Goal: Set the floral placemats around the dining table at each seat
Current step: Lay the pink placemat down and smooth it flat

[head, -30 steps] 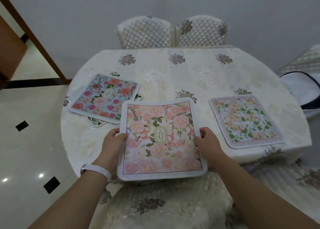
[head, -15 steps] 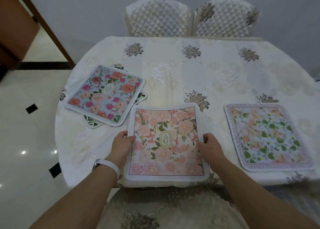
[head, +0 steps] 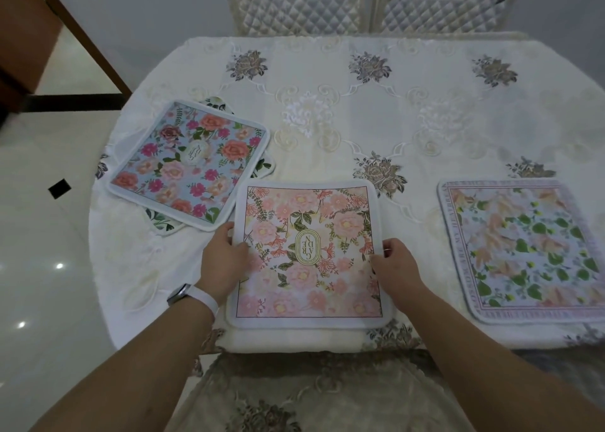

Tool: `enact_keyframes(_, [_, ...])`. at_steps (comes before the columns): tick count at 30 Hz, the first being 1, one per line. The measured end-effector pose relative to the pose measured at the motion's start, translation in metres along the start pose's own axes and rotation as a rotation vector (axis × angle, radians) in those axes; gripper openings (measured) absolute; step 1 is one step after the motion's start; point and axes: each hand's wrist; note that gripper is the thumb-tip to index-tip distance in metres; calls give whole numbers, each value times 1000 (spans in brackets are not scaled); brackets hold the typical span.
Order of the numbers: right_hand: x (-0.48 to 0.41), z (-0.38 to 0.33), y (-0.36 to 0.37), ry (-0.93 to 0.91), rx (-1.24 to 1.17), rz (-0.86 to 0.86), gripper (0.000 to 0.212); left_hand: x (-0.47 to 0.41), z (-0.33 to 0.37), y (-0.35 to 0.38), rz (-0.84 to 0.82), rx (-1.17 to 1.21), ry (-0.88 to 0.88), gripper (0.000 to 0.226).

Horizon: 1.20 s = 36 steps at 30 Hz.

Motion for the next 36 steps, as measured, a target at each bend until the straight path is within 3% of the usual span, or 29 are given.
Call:
enact_keyframes(8, [-14, -10, 9, -63, -28, -16, 12, -15, 1, -8, 112, 27, 46, 44])
enact_keyframes(16, [-20, -4, 10, -65, 198, -1, 17, -18, -14, -5, 62, -39, 28, 46])
enact_keyframes(29, [-18, 2, 9, -60, 323, 10, 25, -8, -21, -1, 42, -108, 47, 52])
enact_keyframes(36, [-19, 1, 12, -57, 386, 23, 15, -12, -25, 3, 56, -186, 72, 53])
Point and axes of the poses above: each hand's wrist, its own x-axis away from the middle knuckle, its own y-axis out of the palm, z = x × y, and after that the axes turned 13 degrees about -z, right-handed
